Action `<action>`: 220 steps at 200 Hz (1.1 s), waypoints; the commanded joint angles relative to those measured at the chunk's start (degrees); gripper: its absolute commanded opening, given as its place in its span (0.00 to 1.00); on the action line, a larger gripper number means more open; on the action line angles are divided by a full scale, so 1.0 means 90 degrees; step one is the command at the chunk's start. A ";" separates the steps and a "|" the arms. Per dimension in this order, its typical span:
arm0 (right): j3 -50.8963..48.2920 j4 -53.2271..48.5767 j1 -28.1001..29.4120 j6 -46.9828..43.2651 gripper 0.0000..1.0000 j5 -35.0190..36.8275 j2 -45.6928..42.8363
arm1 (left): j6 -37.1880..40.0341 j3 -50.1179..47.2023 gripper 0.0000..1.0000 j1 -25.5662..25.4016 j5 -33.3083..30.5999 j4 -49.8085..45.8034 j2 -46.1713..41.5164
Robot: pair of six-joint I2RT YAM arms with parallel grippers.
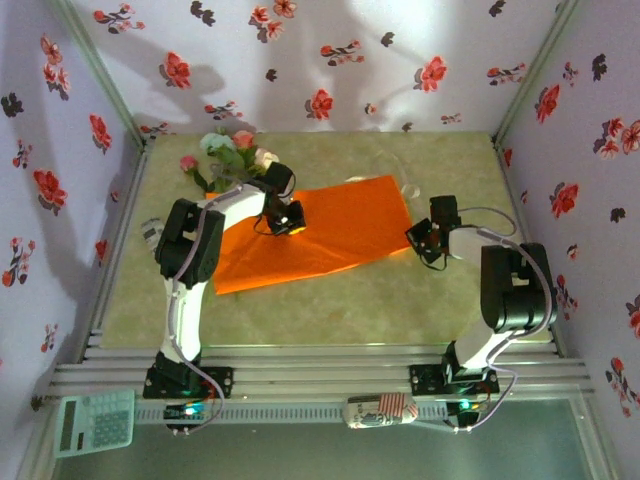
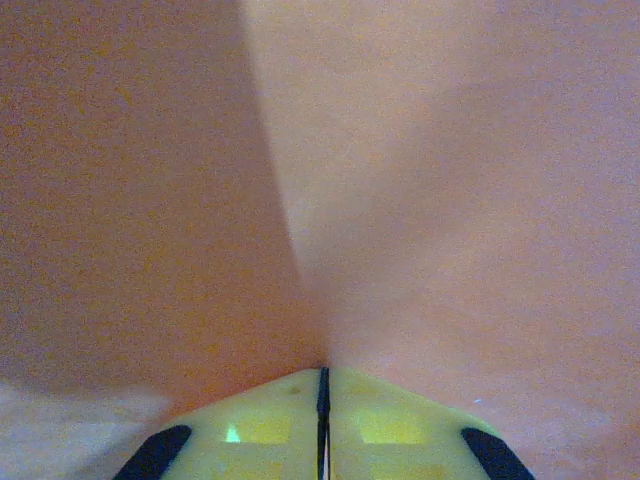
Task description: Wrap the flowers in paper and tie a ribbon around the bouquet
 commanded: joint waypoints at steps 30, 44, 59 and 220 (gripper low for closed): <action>0.1146 -0.1201 0.0751 -0.1604 0.00 0.1275 -0.1898 | 0.0043 -0.0601 0.42 -0.0016 -0.0532 -0.0179 -0.1136; 0.1425 -0.1538 0.0953 -0.1867 0.00 0.1308 -0.2268 | 0.0084 -0.0734 0.44 0.0098 -0.0558 -0.0168 -0.1333; 0.1573 -0.1474 0.1015 -0.2039 0.00 0.1214 -0.2559 | 0.0143 -0.0806 0.44 0.0200 -0.0512 -0.0218 -0.1349; 0.7119 -0.1956 -0.0001 -0.1415 0.04 -0.1938 0.3797 | -0.2769 -0.2887 0.25 -0.1234 0.0880 0.2052 -0.1272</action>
